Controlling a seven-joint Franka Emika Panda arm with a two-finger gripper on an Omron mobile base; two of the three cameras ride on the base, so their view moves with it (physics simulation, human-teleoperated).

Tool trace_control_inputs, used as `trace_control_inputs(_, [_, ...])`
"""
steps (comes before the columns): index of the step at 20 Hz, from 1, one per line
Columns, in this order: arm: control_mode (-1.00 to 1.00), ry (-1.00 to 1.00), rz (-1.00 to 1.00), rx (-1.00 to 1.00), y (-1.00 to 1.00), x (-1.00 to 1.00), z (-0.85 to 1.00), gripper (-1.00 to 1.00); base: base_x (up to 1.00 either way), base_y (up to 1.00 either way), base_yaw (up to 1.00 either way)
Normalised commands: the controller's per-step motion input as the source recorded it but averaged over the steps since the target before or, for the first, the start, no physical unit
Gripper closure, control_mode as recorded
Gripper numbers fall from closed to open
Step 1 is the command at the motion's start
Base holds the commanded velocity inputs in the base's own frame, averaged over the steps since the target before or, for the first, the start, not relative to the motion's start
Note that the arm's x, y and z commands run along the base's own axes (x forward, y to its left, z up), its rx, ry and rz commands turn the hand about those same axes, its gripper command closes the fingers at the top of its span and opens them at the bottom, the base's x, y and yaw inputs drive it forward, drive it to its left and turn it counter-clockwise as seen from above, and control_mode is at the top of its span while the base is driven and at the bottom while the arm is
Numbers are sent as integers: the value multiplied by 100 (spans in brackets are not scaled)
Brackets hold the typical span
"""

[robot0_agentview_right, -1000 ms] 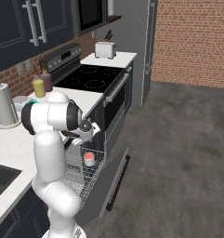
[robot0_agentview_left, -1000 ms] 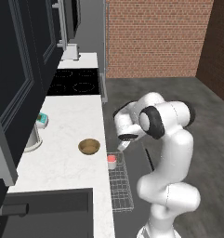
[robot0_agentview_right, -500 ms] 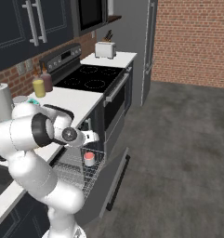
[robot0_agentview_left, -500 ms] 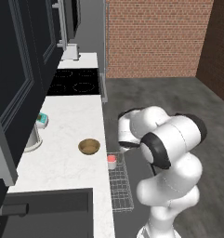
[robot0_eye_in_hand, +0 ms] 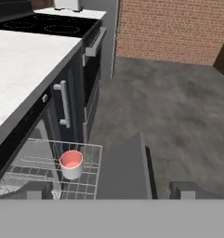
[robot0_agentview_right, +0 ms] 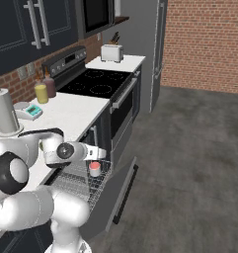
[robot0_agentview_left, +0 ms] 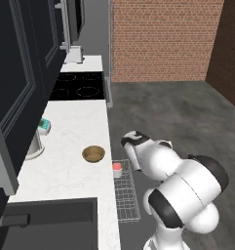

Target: Pick up the cup and bowl from the counter, place them in the dishwasher, and close the dishwasher door.

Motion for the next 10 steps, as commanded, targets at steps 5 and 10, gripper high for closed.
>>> trace_control_inputs(5, [-100,10,-11,29,-39,-17,100,-100,0,0,0])
trace_control_inputs(10, [-100,15,-7,32,-21,-1,100,-100,0,0,0])
